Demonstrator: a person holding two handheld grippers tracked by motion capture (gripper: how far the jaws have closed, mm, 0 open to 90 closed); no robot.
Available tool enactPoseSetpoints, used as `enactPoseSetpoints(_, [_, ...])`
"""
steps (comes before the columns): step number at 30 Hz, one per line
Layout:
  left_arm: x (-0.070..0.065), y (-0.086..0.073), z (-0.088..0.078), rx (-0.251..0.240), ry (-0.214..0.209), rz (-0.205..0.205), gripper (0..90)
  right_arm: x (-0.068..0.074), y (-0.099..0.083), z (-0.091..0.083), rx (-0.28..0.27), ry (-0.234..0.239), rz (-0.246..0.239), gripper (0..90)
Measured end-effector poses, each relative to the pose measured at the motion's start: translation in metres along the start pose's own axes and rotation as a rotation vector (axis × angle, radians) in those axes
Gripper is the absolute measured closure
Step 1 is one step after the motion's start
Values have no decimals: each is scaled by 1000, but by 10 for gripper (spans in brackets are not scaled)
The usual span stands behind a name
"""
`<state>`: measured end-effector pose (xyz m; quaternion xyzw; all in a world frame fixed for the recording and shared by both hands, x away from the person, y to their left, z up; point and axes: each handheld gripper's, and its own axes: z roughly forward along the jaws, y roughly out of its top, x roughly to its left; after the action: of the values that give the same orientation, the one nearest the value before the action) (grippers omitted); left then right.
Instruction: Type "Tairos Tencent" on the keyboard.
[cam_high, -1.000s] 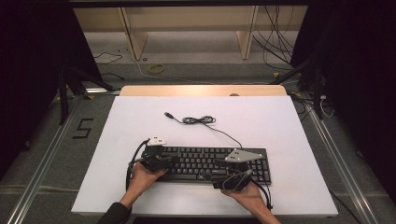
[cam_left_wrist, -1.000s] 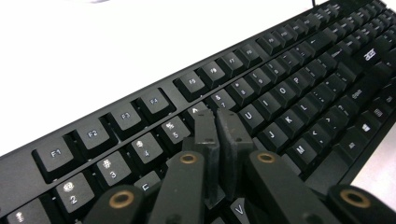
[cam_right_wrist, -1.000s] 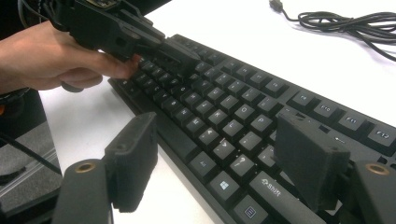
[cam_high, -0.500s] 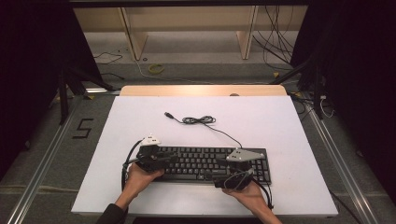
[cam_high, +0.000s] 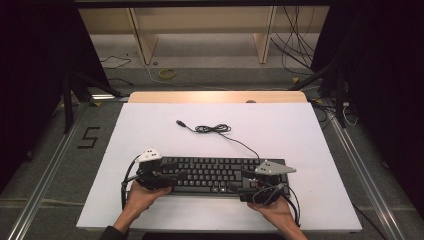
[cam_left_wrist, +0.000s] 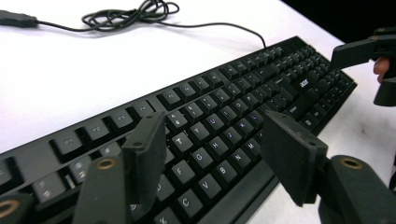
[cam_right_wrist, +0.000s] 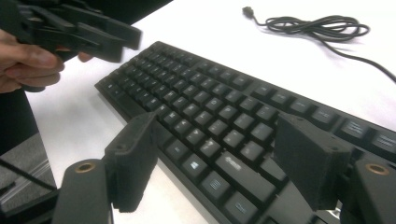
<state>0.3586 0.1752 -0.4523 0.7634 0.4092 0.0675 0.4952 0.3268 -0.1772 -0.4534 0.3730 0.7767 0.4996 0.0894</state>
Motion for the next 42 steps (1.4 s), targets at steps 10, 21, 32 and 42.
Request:
enactPoseSetpoints(10, [2, -12, -24, -79, -8, -17, 312, -9, -11, -24, -40, -34, 26, 313])
enactPoseSetpoints(21, [-1, -23, -36, -103, -16, -6, 277, -14, -21, -39, -65, -59, 35, 312])
enactPoseSetpoints(32, [-3, -28, -35, -110, -12, 0, 262, -14, -26, -43, -74, -64, 33, 296])
enactPoseSetpoints(42, [-2, -29, -35, -112, -8, -1, 261, -15, -26, -44, -81, -67, 37, 294])
